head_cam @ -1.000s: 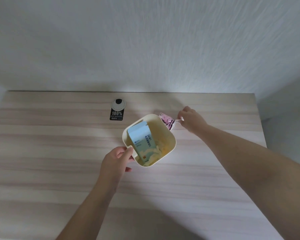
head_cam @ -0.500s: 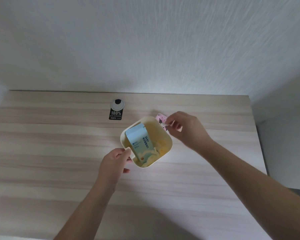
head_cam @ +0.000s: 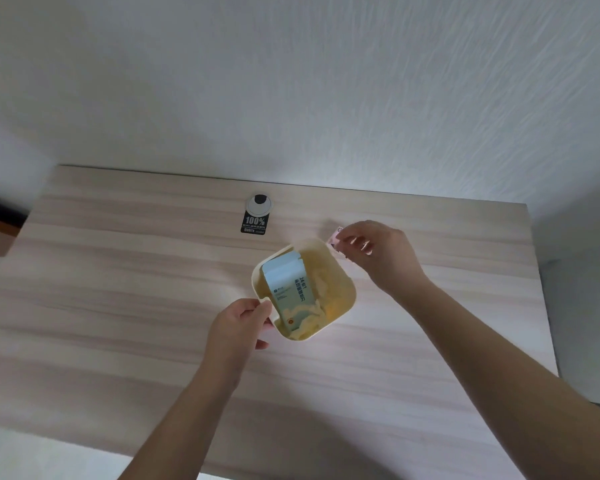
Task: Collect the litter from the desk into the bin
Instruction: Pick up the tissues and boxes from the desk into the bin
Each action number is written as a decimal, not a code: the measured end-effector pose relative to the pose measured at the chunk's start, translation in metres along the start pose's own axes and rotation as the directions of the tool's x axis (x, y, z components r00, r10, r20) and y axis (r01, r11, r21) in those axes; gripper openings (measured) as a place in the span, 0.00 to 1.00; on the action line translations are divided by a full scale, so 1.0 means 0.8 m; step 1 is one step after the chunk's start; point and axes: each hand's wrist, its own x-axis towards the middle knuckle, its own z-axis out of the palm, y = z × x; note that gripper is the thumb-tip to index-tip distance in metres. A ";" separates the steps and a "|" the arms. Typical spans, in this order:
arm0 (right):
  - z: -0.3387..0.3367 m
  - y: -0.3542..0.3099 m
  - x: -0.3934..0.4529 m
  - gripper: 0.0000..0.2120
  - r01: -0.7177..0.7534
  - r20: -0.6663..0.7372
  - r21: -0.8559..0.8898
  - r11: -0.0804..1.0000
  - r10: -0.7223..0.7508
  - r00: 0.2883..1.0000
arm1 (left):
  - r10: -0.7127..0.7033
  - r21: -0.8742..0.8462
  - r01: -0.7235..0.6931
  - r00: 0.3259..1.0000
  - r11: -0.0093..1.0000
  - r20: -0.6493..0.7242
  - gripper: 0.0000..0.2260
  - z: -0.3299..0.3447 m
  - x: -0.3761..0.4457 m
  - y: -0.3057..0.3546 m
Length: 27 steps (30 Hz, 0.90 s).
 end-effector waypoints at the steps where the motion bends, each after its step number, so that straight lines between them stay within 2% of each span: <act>1: 0.004 0.004 0.006 0.04 -0.044 -0.016 0.021 0.999 0.044 0.999 | -0.003 -0.011 0.003 1.000 1.000 -0.004 0.07 -0.003 0.000 -0.002; 3: 0.014 0.013 0.016 0.01 -0.121 -0.044 0.061 0.991 0.124 0.991 | -0.006 -0.031 0.006 1.000 0.999 -0.013 0.07 -0.009 -0.001 -0.005; 5: 0.028 0.032 0.029 0.03 -0.186 -0.065 0.041 0.982 0.189 0.980 | 0.001 -0.048 -0.002 1.000 0.999 -0.015 0.07 -0.014 -0.002 -0.008; 6: 0.036 0.046 0.036 0.07 -0.220 -0.045 -0.008 0.976 0.219 0.975 | 0.004 -0.055 -0.004 1.000 0.998 -0.016 0.06 -0.016 -0.003 -0.009; 8: 0.055 0.074 0.049 0.18 -0.257 0.083 -0.207 0.944 0.279 0.957 | 0.003 -0.065 -0.005 1.000 0.998 -0.020 0.06 -0.021 -0.005 -0.012; 11: 0.081 0.101 0.056 0.29 -0.198 0.268 -0.504 0.841 0.370 0.890 | -0.002 -0.086 -0.001 1.000 0.996 -0.029 0.06 -0.029 -0.007 -0.018; 14: 0.097 0.114 0.052 0.29 -0.092 0.305 -0.620 0.779 0.348 0.887 | 0.002 -0.105 -0.006 0.999 0.994 -0.038 0.07 -0.036 -0.009 -0.026; 20: 0.109 0.117 0.021 0.19 -0.076 0.188 -0.640 0.765 0.252 0.949 | -0.017 -0.125 0.012 0.999 0.992 -0.041 0.05 -0.044 -0.012 -0.037; 24: 0.097 0.110 -0.003 0.19 -0.108 0.199 -0.615 0.781 0.287 0.937 | -0.017 -0.127 0.012 0.999 0.992 -0.036 0.05 -0.045 -0.013 -0.038; 27: 0.078 0.092 -0.020 0.19 -0.198 0.164 -0.487 0.851 0.311 0.936 | -0.014 -0.111 0.011 0.999 0.994 -0.030 0.05 -0.044 -0.016 -0.038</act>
